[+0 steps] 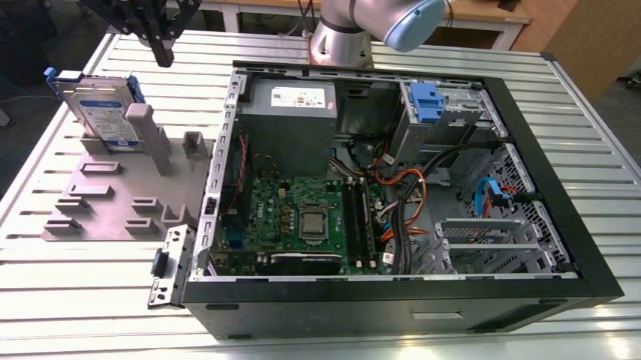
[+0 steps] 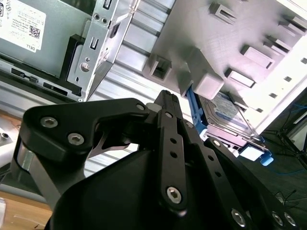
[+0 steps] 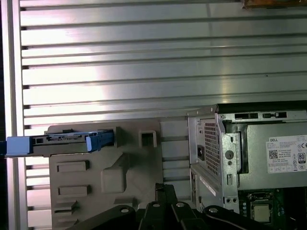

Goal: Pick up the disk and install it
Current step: 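Reach for the disk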

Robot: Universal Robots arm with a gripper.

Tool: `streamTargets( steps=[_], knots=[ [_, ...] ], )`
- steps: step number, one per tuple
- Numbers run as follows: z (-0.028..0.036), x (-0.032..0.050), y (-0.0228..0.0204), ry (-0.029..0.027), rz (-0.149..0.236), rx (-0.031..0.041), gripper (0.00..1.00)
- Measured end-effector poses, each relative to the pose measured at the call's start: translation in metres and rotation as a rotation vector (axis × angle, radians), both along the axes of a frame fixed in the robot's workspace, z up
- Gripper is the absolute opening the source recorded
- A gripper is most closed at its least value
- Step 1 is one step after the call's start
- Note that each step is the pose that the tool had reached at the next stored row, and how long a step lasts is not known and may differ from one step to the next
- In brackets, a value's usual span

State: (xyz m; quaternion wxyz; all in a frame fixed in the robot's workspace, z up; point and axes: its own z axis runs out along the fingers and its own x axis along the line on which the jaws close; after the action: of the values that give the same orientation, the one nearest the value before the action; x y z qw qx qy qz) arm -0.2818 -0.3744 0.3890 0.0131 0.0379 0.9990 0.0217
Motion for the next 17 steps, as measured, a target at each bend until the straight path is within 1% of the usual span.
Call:
streamTargets(
  steps=[5, 14, 17],
  knots=[
    [-0.0004, -0.0021, 0.0000, 0.0003, 0.000, 0.0000, 0.11],
    [-0.0009, -0.0105, 0.0003, 0.0003, 0.000, 0.0000, 0.11],
    [-0.0012, -0.0121, 0.0004, 0.0002, 0.000, 0.0001, 0.11]
  ],
)
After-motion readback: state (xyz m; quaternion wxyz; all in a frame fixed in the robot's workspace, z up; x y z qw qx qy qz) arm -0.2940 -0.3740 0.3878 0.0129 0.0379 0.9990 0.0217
